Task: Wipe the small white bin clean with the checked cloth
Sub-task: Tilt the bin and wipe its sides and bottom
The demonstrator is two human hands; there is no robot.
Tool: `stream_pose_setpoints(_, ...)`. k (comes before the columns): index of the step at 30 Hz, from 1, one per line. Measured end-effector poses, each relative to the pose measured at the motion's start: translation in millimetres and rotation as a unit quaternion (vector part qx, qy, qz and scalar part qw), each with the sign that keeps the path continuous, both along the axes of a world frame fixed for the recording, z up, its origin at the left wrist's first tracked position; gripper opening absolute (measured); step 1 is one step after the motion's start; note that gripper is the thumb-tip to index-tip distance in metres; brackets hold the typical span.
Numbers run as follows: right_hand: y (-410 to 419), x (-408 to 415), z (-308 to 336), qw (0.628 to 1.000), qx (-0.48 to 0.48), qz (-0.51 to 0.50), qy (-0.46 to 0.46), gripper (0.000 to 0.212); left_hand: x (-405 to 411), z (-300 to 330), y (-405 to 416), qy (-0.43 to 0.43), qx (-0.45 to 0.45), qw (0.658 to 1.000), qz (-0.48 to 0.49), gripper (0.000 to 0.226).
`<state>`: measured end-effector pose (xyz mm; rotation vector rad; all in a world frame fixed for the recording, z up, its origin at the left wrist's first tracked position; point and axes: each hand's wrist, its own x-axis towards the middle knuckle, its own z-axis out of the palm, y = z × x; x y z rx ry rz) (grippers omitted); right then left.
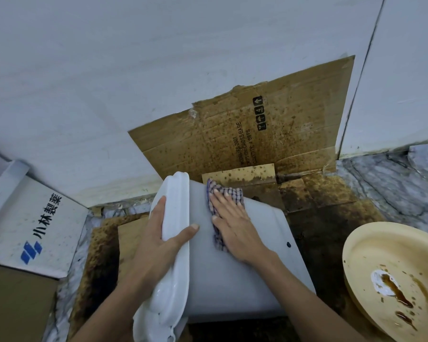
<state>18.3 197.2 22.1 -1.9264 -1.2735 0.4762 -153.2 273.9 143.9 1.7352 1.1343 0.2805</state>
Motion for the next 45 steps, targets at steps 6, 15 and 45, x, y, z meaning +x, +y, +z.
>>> stream_pose_setpoints(6,-65.2,19.4,-51.5,0.995,-0.030,-0.095,0.013,0.050,-1.8,2.5,-0.5,0.005,0.027,0.999,-0.041,0.102)
stream_pose_setpoints(15,-54.5,90.5,-85.8,0.970,-0.072,-0.200,0.116,0.044,2.8,7.7,6.1,0.055,0.061,0.990,-0.112,0.122)
stream_pose_setpoints(45,-87.2,61.9,-45.1,0.922,0.182,-0.341,-0.022,0.051,-20.0,-13.7,15.7,-0.086,0.318,0.936,-0.127,0.093)
